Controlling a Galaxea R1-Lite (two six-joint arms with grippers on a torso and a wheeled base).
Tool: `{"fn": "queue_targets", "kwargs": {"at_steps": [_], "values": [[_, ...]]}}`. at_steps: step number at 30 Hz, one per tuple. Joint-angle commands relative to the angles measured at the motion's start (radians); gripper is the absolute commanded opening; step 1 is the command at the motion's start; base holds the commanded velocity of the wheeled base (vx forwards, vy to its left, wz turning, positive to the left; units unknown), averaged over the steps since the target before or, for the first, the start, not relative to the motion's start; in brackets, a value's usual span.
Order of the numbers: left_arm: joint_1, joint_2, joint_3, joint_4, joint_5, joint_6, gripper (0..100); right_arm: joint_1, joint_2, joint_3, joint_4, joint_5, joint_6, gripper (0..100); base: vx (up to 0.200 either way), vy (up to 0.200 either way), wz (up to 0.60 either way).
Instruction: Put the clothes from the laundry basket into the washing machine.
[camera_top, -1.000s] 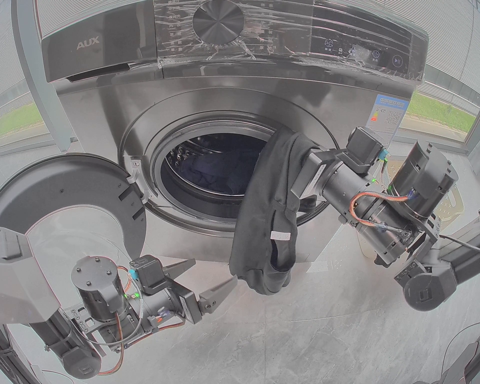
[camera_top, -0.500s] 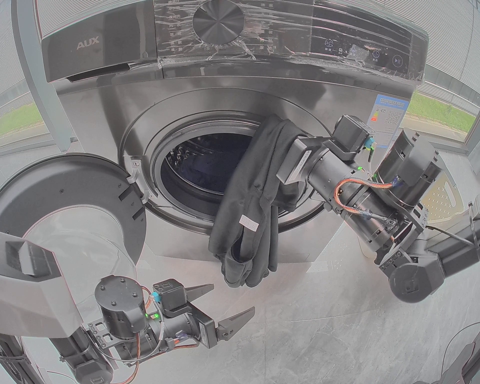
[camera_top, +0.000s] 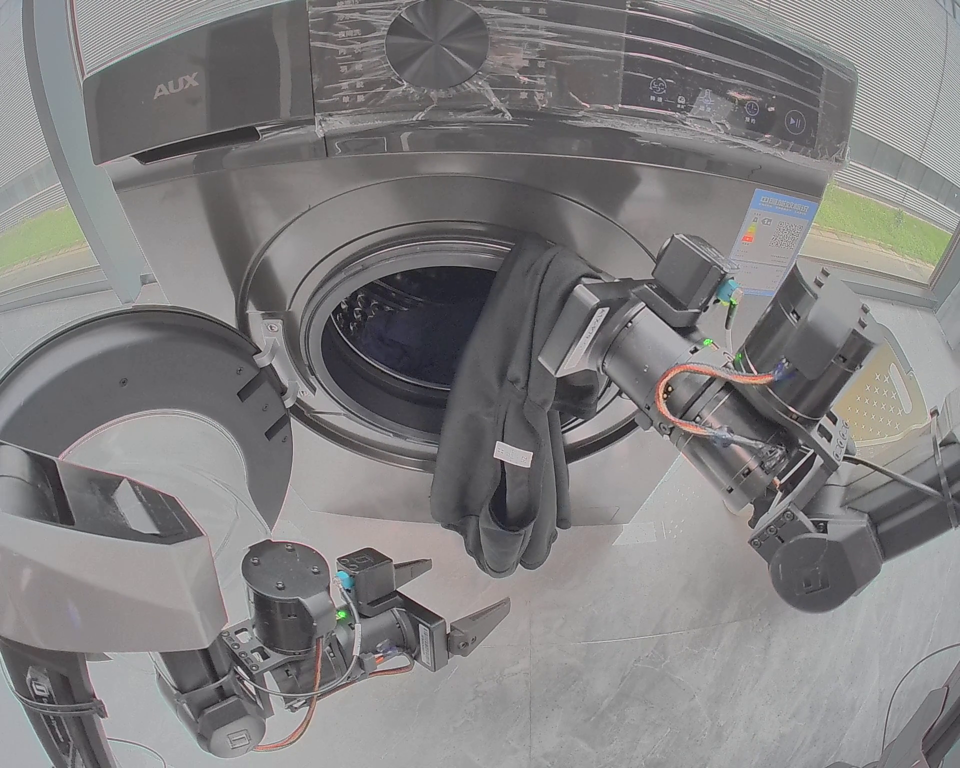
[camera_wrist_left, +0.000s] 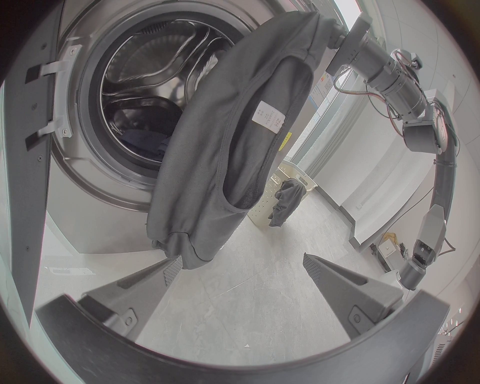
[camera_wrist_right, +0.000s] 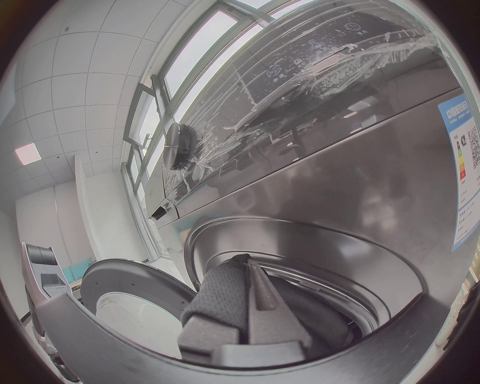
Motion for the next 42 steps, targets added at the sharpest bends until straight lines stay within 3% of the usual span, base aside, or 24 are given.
{"fn": "queue_targets", "kwargs": {"at_steps": [1, 21, 36, 41, 42], "values": [[-0.003, 0.064, -0.047, 0.0, 0.0, -0.001, 100, 0.004, 0.008, 0.001, 0.0, 0.0, 0.001, 0, 0.0, 0.0, 0.0], [0.055, 0.245, -0.297, 0.0, 0.012, 0.004, 100, 0.009, 0.015, 0.001, -0.002, 0.0, 0.001, 0, 0.0, 0.0, 0.0], [0.056, 0.28, -0.369, 0.0, 0.017, 0.002, 100, 0.016, 0.017, 0.001, -0.002, -0.003, 0.004, 0, 0.0, 0.0, 0.0], [0.064, 0.293, -0.4, -0.002, 0.052, 0.002, 100, 0.016, 0.015, 0.001, -0.002, -0.003, 0.006, 0, 0.0, 0.0, 0.0], [0.066, 0.293, -0.403, -0.002, 0.055, 0.002, 0, 0.016, 0.015, 0.003, -0.002, -0.003, 0.006, 0, 0.0, 0.0, 0.0]]}}
